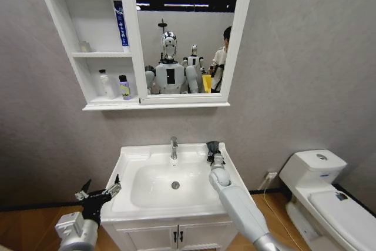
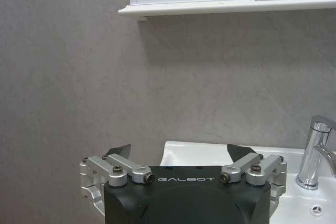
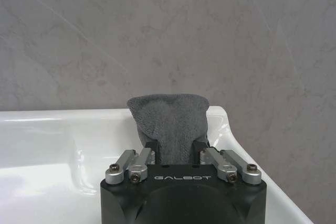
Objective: Move facial cleanser and shampoo from washbasin to cabinet, then wipe washbasin with towel.
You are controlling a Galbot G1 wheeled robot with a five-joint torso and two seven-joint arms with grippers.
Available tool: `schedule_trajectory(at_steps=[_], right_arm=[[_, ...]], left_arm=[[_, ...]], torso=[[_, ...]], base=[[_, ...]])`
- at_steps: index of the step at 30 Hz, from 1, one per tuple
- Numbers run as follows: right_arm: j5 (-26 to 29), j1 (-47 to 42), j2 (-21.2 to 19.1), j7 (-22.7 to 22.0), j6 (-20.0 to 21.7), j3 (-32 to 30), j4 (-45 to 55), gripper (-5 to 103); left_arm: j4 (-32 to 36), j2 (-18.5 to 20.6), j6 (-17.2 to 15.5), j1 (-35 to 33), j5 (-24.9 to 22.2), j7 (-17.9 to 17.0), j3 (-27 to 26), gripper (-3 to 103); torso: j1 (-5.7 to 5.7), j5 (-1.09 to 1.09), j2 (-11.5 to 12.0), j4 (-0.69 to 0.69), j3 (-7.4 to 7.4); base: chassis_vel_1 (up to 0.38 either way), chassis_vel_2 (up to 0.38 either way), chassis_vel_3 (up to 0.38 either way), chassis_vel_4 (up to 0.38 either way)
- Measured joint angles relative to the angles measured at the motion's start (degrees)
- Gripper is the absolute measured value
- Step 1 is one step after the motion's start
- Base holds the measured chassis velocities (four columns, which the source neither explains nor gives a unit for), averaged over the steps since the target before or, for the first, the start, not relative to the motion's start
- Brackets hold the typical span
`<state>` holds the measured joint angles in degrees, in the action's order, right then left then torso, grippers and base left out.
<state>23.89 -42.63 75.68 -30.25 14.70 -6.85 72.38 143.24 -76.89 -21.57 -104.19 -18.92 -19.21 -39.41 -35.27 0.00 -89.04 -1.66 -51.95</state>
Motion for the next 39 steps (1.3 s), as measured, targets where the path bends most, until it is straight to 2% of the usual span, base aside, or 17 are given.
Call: schedule_trajectory(at_steps=[2,3,6,7,11,12,13,14,15,18,22,30,33,36,37,38,39], right_arm=[[-1.3,-0.3,-0.2,-0.8,0.9,-0.1,-0.1,46],[-1.3,-0.3,-0.2,-0.8,0.9,-0.1,-0.1,46],[-3.2,-1.3,-1.0,-0.7,1.7,-0.2,0.0,62],[-3.2,-1.3,-1.0,-0.7,1.7,-0.2,0.0,62],[-3.7,-1.8,-1.9,-0.3,1.7,-0.2,0.2,74],[-3.7,-2.1,-2.4,0.2,1.7,-0.1,0.9,84],[-3.7,-2.1,-2.4,0.2,1.7,-0.1,0.9,84],[-3.9,-2.3,-2.8,0.5,1.7,0.0,1.5,90],[-4.1,-2.4,-3.1,0.6,1.6,0.1,1.8,90],[-5.4,-2.8,-3.7,0.7,0.8,0.1,2.8,100],[-9.5,-4.8,-5.3,1.5,-1.4,0.1,5.5,100],[-10.3,-8.2,-8.6,1.5,-2.3,-0.9,9.9,100],[-10.5,-15.5,-13.4,1.0,-2.9,-3.6,22.0,100],[-10.6,-18.7,-14.0,0.8,-2.9,-5.0,26.5,100],[-12.0,-25.6,-14.1,0.6,-2.5,-8.0,33.7,100],[-14.0,-31.3,-13.3,0.8,-1.6,-10.2,38.4,100],[-14.0,-31.3,-13.3,0.8,-1.6,-10.2,38.4,100]], left_arm=[[0.0,0.0,0.0,0.0,0.0,0.0,0.0,100],[0.0,0.0,0.0,0.0,0.0,0.0,0.0,100],[0.0,0.0,0.0,0.0,0.0,0.0,0.0,100],[0.0,0.0,0.0,0.0,0.0,0.0,0.0,100],[0.0,0.0,0.0,0.0,0.0,0.0,0.0,100],[0.0,0.0,0.0,0.0,0.0,0.0,0.0,100],[0.0,0.0,0.0,0.0,0.0,0.0,0.0,100],[0.0,0.0,0.0,0.0,0.0,0.0,0.0,100],[0.0,0.0,0.0,0.0,0.0,0.0,0.0,100],[0.0,0.0,0.0,0.0,0.0,0.0,0.0,100],[0.0,0.0,0.0,0.0,0.0,0.0,0.0,100],[0.0,0.0,0.0,0.0,0.0,0.0,0.0,100],[0.0,0.0,0.0,0.0,0.0,0.0,0.0,100],[0.0,0.0,0.0,0.0,0.0,0.0,0.0,100],[0.0,0.0,0.0,0.0,0.0,0.0,0.0,100],[0.0,0.0,0.0,0.0,0.0,0.0,0.0,100],[0.0,0.0,0.0,0.0,0.0,0.0,0.0,100]], torso=[[0.0,0.0,0.0,0.0,0.0],[0.0,0.0,0.0,0.0,0.0],[0.0,0.0,0.0,-0.01,0.0],[0.0,0.0,0.0,-0.01,0.0],[0.0,0.01,0.0,0.0,0.0],[0.0,0.0,0.0,-0.01,0.0],[0.0,0.0,0.0,-0.01,0.0],[0.0,-0.01,0.0,-0.01,0.0],[0.0,0.0,0.0,-0.01,0.0],[0.0,0.0,0.0,0.0,0.0],[0.0,0.0,0.0,0.0,0.0],[0.0,0.02,0.0,0.03,0.0],[0.0,0.0,0.0,-0.02,0.0],[0.0,-0.01,0.0,-0.01,0.01],[0.0,-0.01,0.0,0.01,0.01],[0.01,0.01,0.0,-0.03,0.01],[0.01,0.01,0.0,-0.03,0.01]], base=[[0.0,0.0,0.0,0.0],[0.0,0.0,0.0,0.0],[0.0,0.0,0.0,0.0],[0.0,0.0,0.0,0.0],[0.0,0.0,0.0,0.0],[0.0,0.0,0.0,0.0],[0.0,0.0,0.0,0.0],[0.0,0.0,0.0,0.0],[0.0,0.0,0.0,0.0],[0.0,0.0,0.0,0.0],[0.0,0.0,0.0,0.0],[0.0,0.0,0.0,0.0],[0.0,0.0,0.0,0.0],[0.0,0.0,0.0,0.0],[0.0,0.0,0.0,0.0],[0.0,0.0,0.0,0.0],[0.0,0.0,0.0,0.0]])
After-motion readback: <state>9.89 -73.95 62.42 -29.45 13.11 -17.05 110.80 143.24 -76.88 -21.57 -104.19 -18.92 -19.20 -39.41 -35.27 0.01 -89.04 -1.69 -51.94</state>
